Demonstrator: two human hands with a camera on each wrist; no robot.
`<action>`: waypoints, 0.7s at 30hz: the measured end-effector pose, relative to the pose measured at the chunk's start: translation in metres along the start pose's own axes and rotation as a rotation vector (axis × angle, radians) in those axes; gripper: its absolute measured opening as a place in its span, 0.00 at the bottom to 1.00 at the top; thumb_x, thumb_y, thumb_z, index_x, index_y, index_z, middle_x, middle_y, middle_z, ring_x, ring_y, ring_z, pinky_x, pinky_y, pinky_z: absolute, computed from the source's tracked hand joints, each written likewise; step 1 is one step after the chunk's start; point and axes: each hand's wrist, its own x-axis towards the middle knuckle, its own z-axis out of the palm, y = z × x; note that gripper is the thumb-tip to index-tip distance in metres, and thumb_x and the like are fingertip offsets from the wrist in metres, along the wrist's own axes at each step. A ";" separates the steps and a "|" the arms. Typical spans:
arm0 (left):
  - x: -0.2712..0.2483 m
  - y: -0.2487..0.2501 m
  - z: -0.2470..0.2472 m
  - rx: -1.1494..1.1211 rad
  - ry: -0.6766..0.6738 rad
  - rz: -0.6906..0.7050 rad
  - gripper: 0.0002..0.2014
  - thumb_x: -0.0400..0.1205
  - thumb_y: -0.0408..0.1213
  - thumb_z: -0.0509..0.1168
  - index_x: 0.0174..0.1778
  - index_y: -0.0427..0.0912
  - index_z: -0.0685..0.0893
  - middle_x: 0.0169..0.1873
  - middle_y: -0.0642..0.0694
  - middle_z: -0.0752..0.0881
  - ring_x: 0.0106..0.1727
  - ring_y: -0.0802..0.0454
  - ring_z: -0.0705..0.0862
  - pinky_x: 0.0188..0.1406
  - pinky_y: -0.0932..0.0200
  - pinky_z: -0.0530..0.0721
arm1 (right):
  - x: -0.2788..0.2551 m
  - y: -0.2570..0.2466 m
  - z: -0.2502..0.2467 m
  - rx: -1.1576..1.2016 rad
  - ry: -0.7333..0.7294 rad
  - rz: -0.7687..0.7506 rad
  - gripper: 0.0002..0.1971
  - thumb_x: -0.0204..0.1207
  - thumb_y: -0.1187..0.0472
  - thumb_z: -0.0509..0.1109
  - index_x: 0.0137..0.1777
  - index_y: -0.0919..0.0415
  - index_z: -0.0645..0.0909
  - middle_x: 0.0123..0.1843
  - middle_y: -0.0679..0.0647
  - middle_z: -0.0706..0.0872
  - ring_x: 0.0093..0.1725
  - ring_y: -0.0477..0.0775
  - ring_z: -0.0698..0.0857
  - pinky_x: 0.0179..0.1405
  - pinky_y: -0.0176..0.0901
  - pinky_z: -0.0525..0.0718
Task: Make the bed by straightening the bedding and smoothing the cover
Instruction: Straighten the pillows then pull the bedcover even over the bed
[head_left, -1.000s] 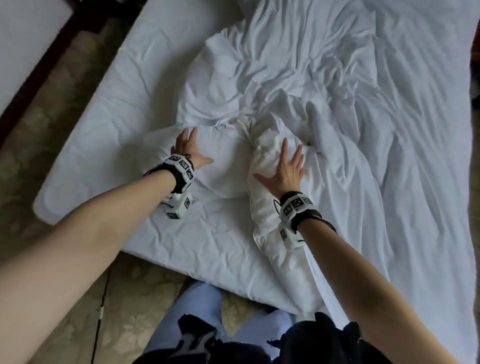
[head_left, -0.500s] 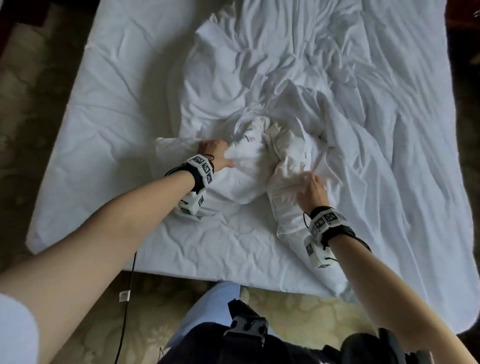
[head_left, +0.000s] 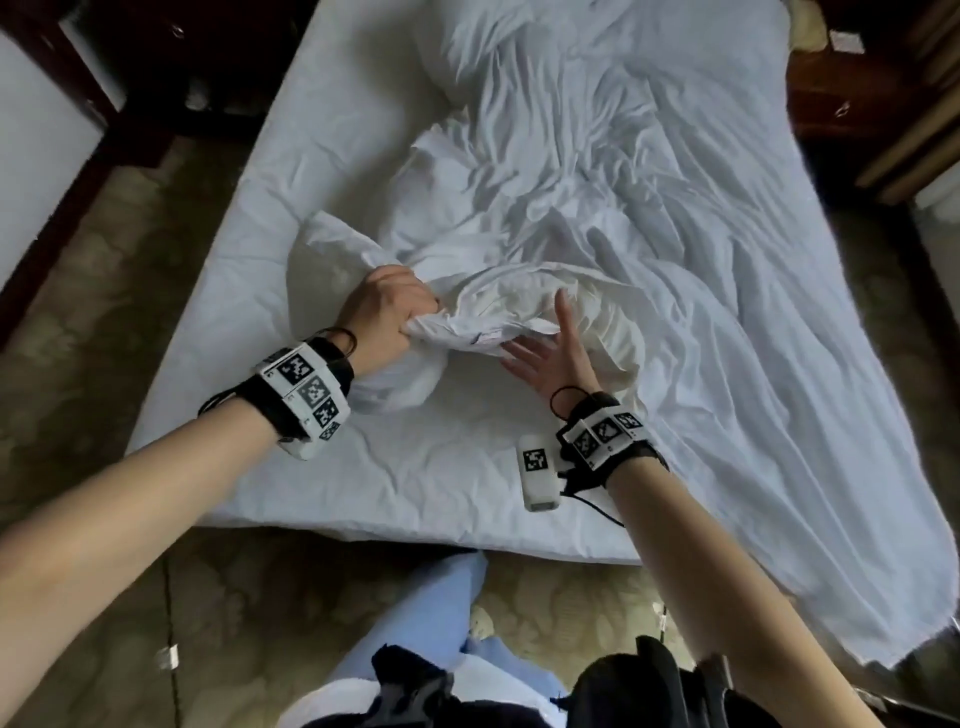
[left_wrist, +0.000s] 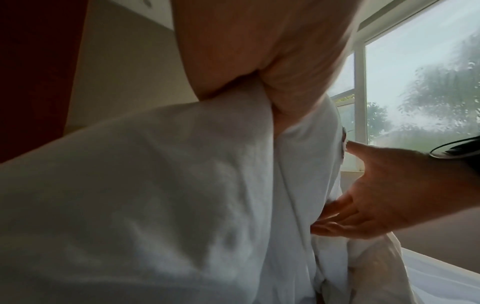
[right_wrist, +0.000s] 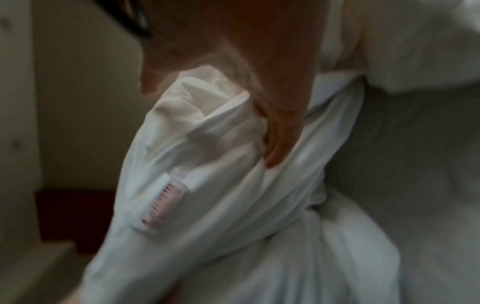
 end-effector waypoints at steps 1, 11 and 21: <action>-0.013 0.006 -0.010 0.015 0.018 0.024 0.09 0.61 0.23 0.57 0.22 0.39 0.79 0.23 0.44 0.81 0.27 0.45 0.80 0.42 0.61 0.72 | -0.008 0.004 0.005 0.089 0.024 -0.021 0.46 0.67 0.30 0.66 0.80 0.55 0.62 0.66 0.60 0.78 0.65 0.60 0.80 0.66 0.55 0.81; -0.167 0.045 -0.044 0.095 -0.031 -0.001 0.17 0.58 0.13 0.64 0.35 0.33 0.88 0.43 0.39 0.88 0.43 0.43 0.84 0.41 0.55 0.81 | -0.097 0.075 0.024 0.341 0.281 -0.011 0.53 0.62 0.19 0.53 0.77 0.59 0.65 0.68 0.60 0.76 0.60 0.60 0.81 0.55 0.50 0.82; -0.248 -0.009 -0.086 0.138 -0.019 -0.198 0.17 0.59 0.10 0.67 0.32 0.38 0.83 0.45 0.43 0.80 0.47 0.44 0.76 0.28 0.55 0.80 | -0.153 0.132 0.060 -0.494 0.400 -0.099 0.25 0.58 0.26 0.65 0.28 0.48 0.71 0.46 0.42 0.92 0.50 0.45 0.90 0.63 0.50 0.79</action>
